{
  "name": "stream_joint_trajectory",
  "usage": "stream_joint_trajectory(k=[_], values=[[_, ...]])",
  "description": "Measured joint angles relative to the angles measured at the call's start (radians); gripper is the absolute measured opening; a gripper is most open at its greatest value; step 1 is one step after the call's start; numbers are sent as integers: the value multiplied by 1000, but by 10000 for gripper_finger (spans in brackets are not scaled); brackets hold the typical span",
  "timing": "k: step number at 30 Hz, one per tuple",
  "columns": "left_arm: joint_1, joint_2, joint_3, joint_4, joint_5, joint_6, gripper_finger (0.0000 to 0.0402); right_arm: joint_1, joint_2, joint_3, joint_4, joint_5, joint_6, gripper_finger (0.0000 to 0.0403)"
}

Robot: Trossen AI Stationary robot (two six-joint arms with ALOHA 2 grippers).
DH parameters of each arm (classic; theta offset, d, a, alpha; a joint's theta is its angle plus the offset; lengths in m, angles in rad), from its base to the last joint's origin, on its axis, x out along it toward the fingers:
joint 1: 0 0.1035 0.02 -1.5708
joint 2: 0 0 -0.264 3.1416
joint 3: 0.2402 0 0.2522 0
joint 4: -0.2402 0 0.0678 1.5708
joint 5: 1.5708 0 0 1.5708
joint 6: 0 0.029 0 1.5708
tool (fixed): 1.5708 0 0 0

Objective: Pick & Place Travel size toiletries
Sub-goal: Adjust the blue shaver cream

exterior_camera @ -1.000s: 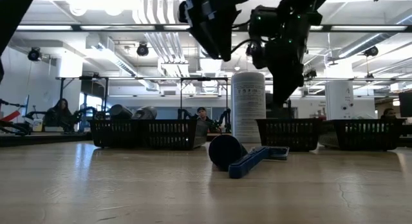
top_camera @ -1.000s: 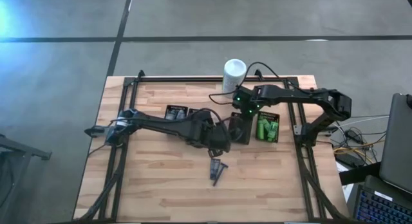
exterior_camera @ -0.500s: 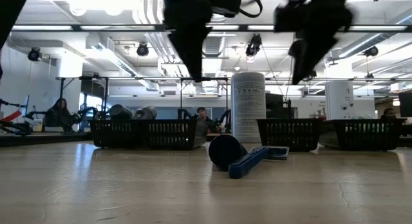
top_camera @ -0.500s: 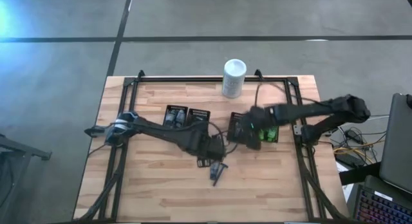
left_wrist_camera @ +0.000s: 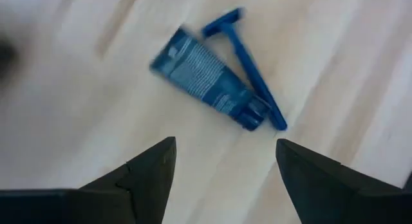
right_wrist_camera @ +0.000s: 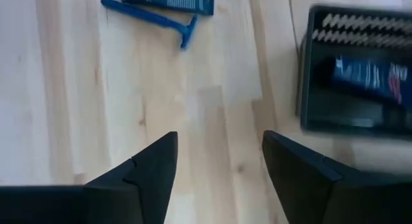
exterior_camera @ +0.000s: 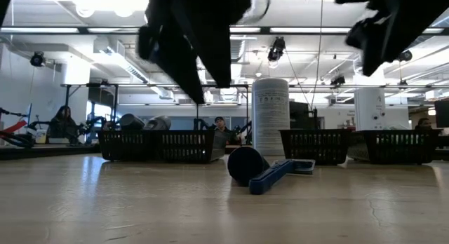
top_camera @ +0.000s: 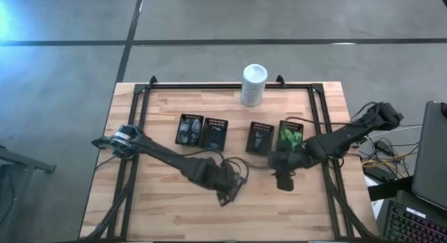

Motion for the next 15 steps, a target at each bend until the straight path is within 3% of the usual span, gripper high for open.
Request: stream_joint_trajectory(k=[7, 15], values=[[0, 1, -111, 148, 1, -485, 271, 114, -66, -2, -119, 116, 229, 227], [4, 5, -188, 264, -24, -580, 271, 177, -78, -2, -125, 163, 320, 250]])
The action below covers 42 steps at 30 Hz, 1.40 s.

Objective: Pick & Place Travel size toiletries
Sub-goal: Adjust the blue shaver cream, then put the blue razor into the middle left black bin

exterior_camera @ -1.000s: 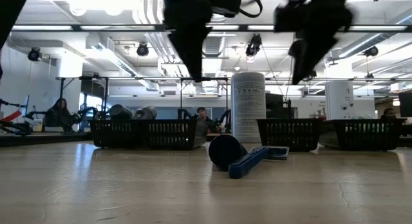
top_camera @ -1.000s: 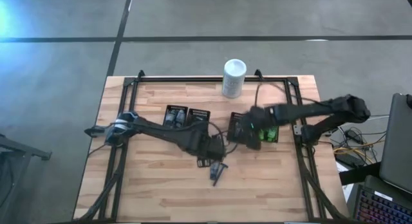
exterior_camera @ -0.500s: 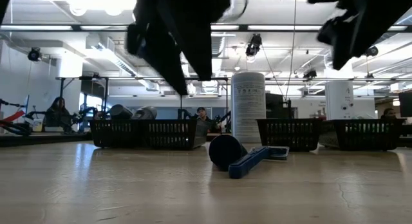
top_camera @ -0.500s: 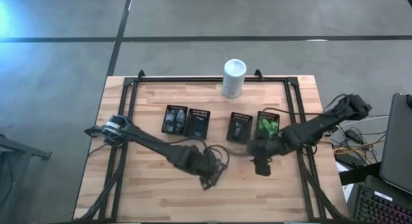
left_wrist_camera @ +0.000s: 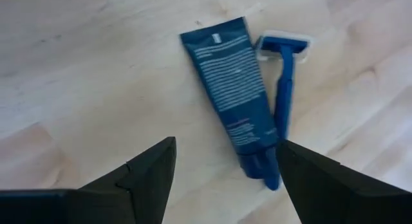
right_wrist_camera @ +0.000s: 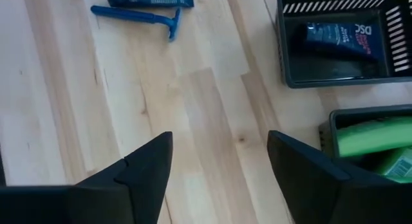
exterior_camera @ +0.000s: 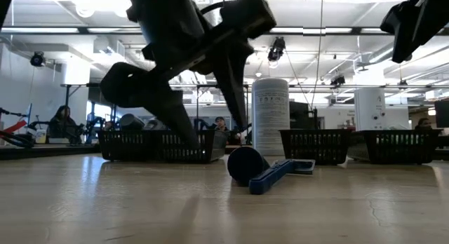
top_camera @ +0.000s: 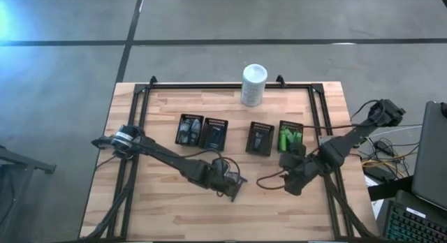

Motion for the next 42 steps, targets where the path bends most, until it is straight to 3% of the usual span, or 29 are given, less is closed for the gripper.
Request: stream_joint_trajectory(k=[7, 16, 24, 29, 33, 39, 42], values=[[4, 10, -12, 104, -14, 41, 271, 2, 9, -3, -7, 21, 0, 262], [0, 81, 20, 96, -21, 57, 271, 2, 8, -27, -21, 49, 10, 274], [-2, 79, 26, -146, 9, 139, 270, 1, 8, -60, -23, 49, 49, 287], [5, 62, 21, -145, 11, 228, 271, 1, 8, -61, 34, 45, 46, 292], [-5, 12, 22, -95, 2, 368, 271, 1, 15, -61, 200, 45, -141, 286], [-35, -79, 19, -305, -17, 411, 271, -9, 97, -64, 422, 20, -585, 269], [-66, -146, 7, -379, -85, 388, 271, -52, 162, -47, 474, -87, -632, 260]])
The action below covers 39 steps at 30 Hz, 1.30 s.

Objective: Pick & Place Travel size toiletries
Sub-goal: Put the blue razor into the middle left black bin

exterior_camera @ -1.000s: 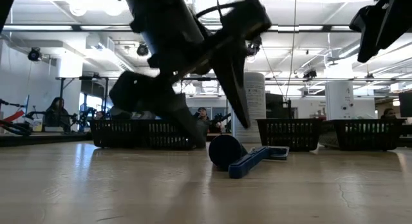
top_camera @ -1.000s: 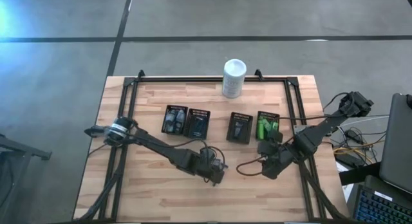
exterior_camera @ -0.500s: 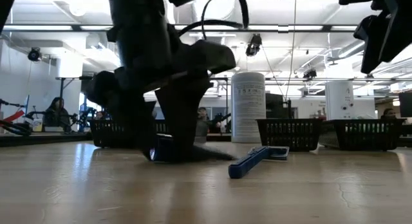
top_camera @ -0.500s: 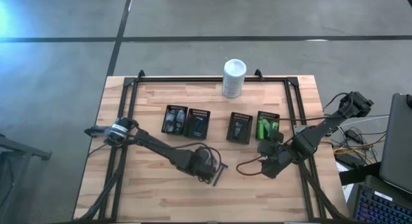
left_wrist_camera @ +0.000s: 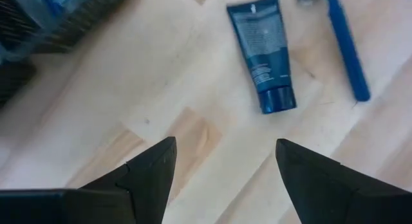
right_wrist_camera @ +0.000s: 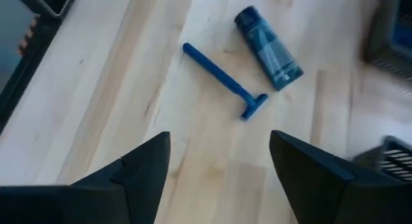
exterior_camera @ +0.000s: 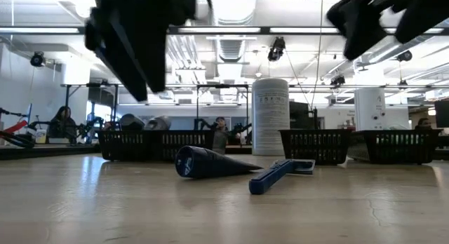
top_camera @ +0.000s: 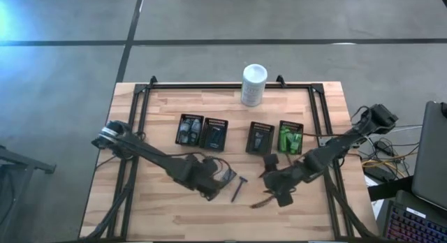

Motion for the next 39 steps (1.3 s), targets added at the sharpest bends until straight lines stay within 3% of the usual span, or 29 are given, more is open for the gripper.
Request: stream_joint_trajectory(k=[3, 10, 18, 32, 39], values=[[-32, -73, -54, 21, -49, -3, 271, -39, 55, 32, 6, -52, -13, 249], [-53, -279, -293, 136, -88, -40, 271, -108, 204, 116, 36, -129, -274, 229], [-55, -492, -516, 354, -112, -20, 271, -115, 423, 276, -7, -135, -413, 208], [-55, -603, -581, 387, -126, 161, 271, -177, 684, 530, -228, -146, -530, 158], [-55, -604, -581, 388, -125, 225, 271, -188, 731, 580, -351, -202, -505, 101]])
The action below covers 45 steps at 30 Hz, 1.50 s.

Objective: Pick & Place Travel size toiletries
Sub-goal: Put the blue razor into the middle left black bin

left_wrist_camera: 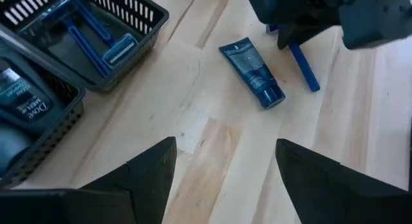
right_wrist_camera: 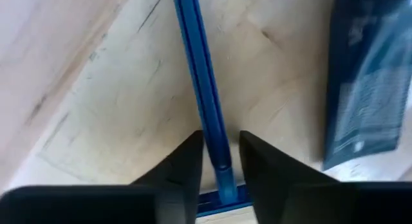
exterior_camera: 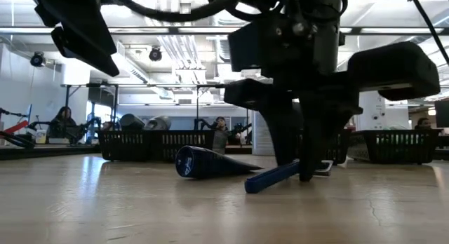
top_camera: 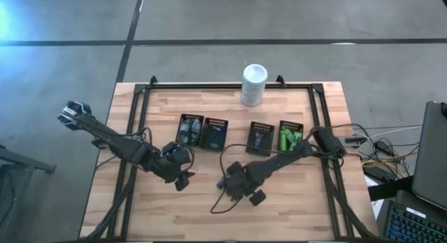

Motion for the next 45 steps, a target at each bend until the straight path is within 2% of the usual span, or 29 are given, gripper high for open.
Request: stream_joint_trajectory(k=[5, 11, 18, 21, 27, 35, 45], values=[[0, 0, 0, -2, 11, 73, 271, -16, -27, -8, -33, -22, 119, 29], [-6, 0, 0, 10, 10, 196, 271, -70, -140, -8, -39, -19, 301, 27], [-29, 34, -5, 183, -31, 725, 271, -175, -315, -7, 6, -95, 467, 27], [-29, 63, -6, 308, -99, 905, 271, -194, -329, -7, 10, -120, 487, 27], [-17, 136, -4, 520, -141, 1180, 271, -201, -335, -9, 19, -143, 487, 27], [36, 207, -4, 669, -167, 1269, 261, -198, -334, -9, 25, -176, 490, 28], [77, 253, -3, 689, -144, 1286, 199, -198, -334, -8, 57, -202, 516, 31]])
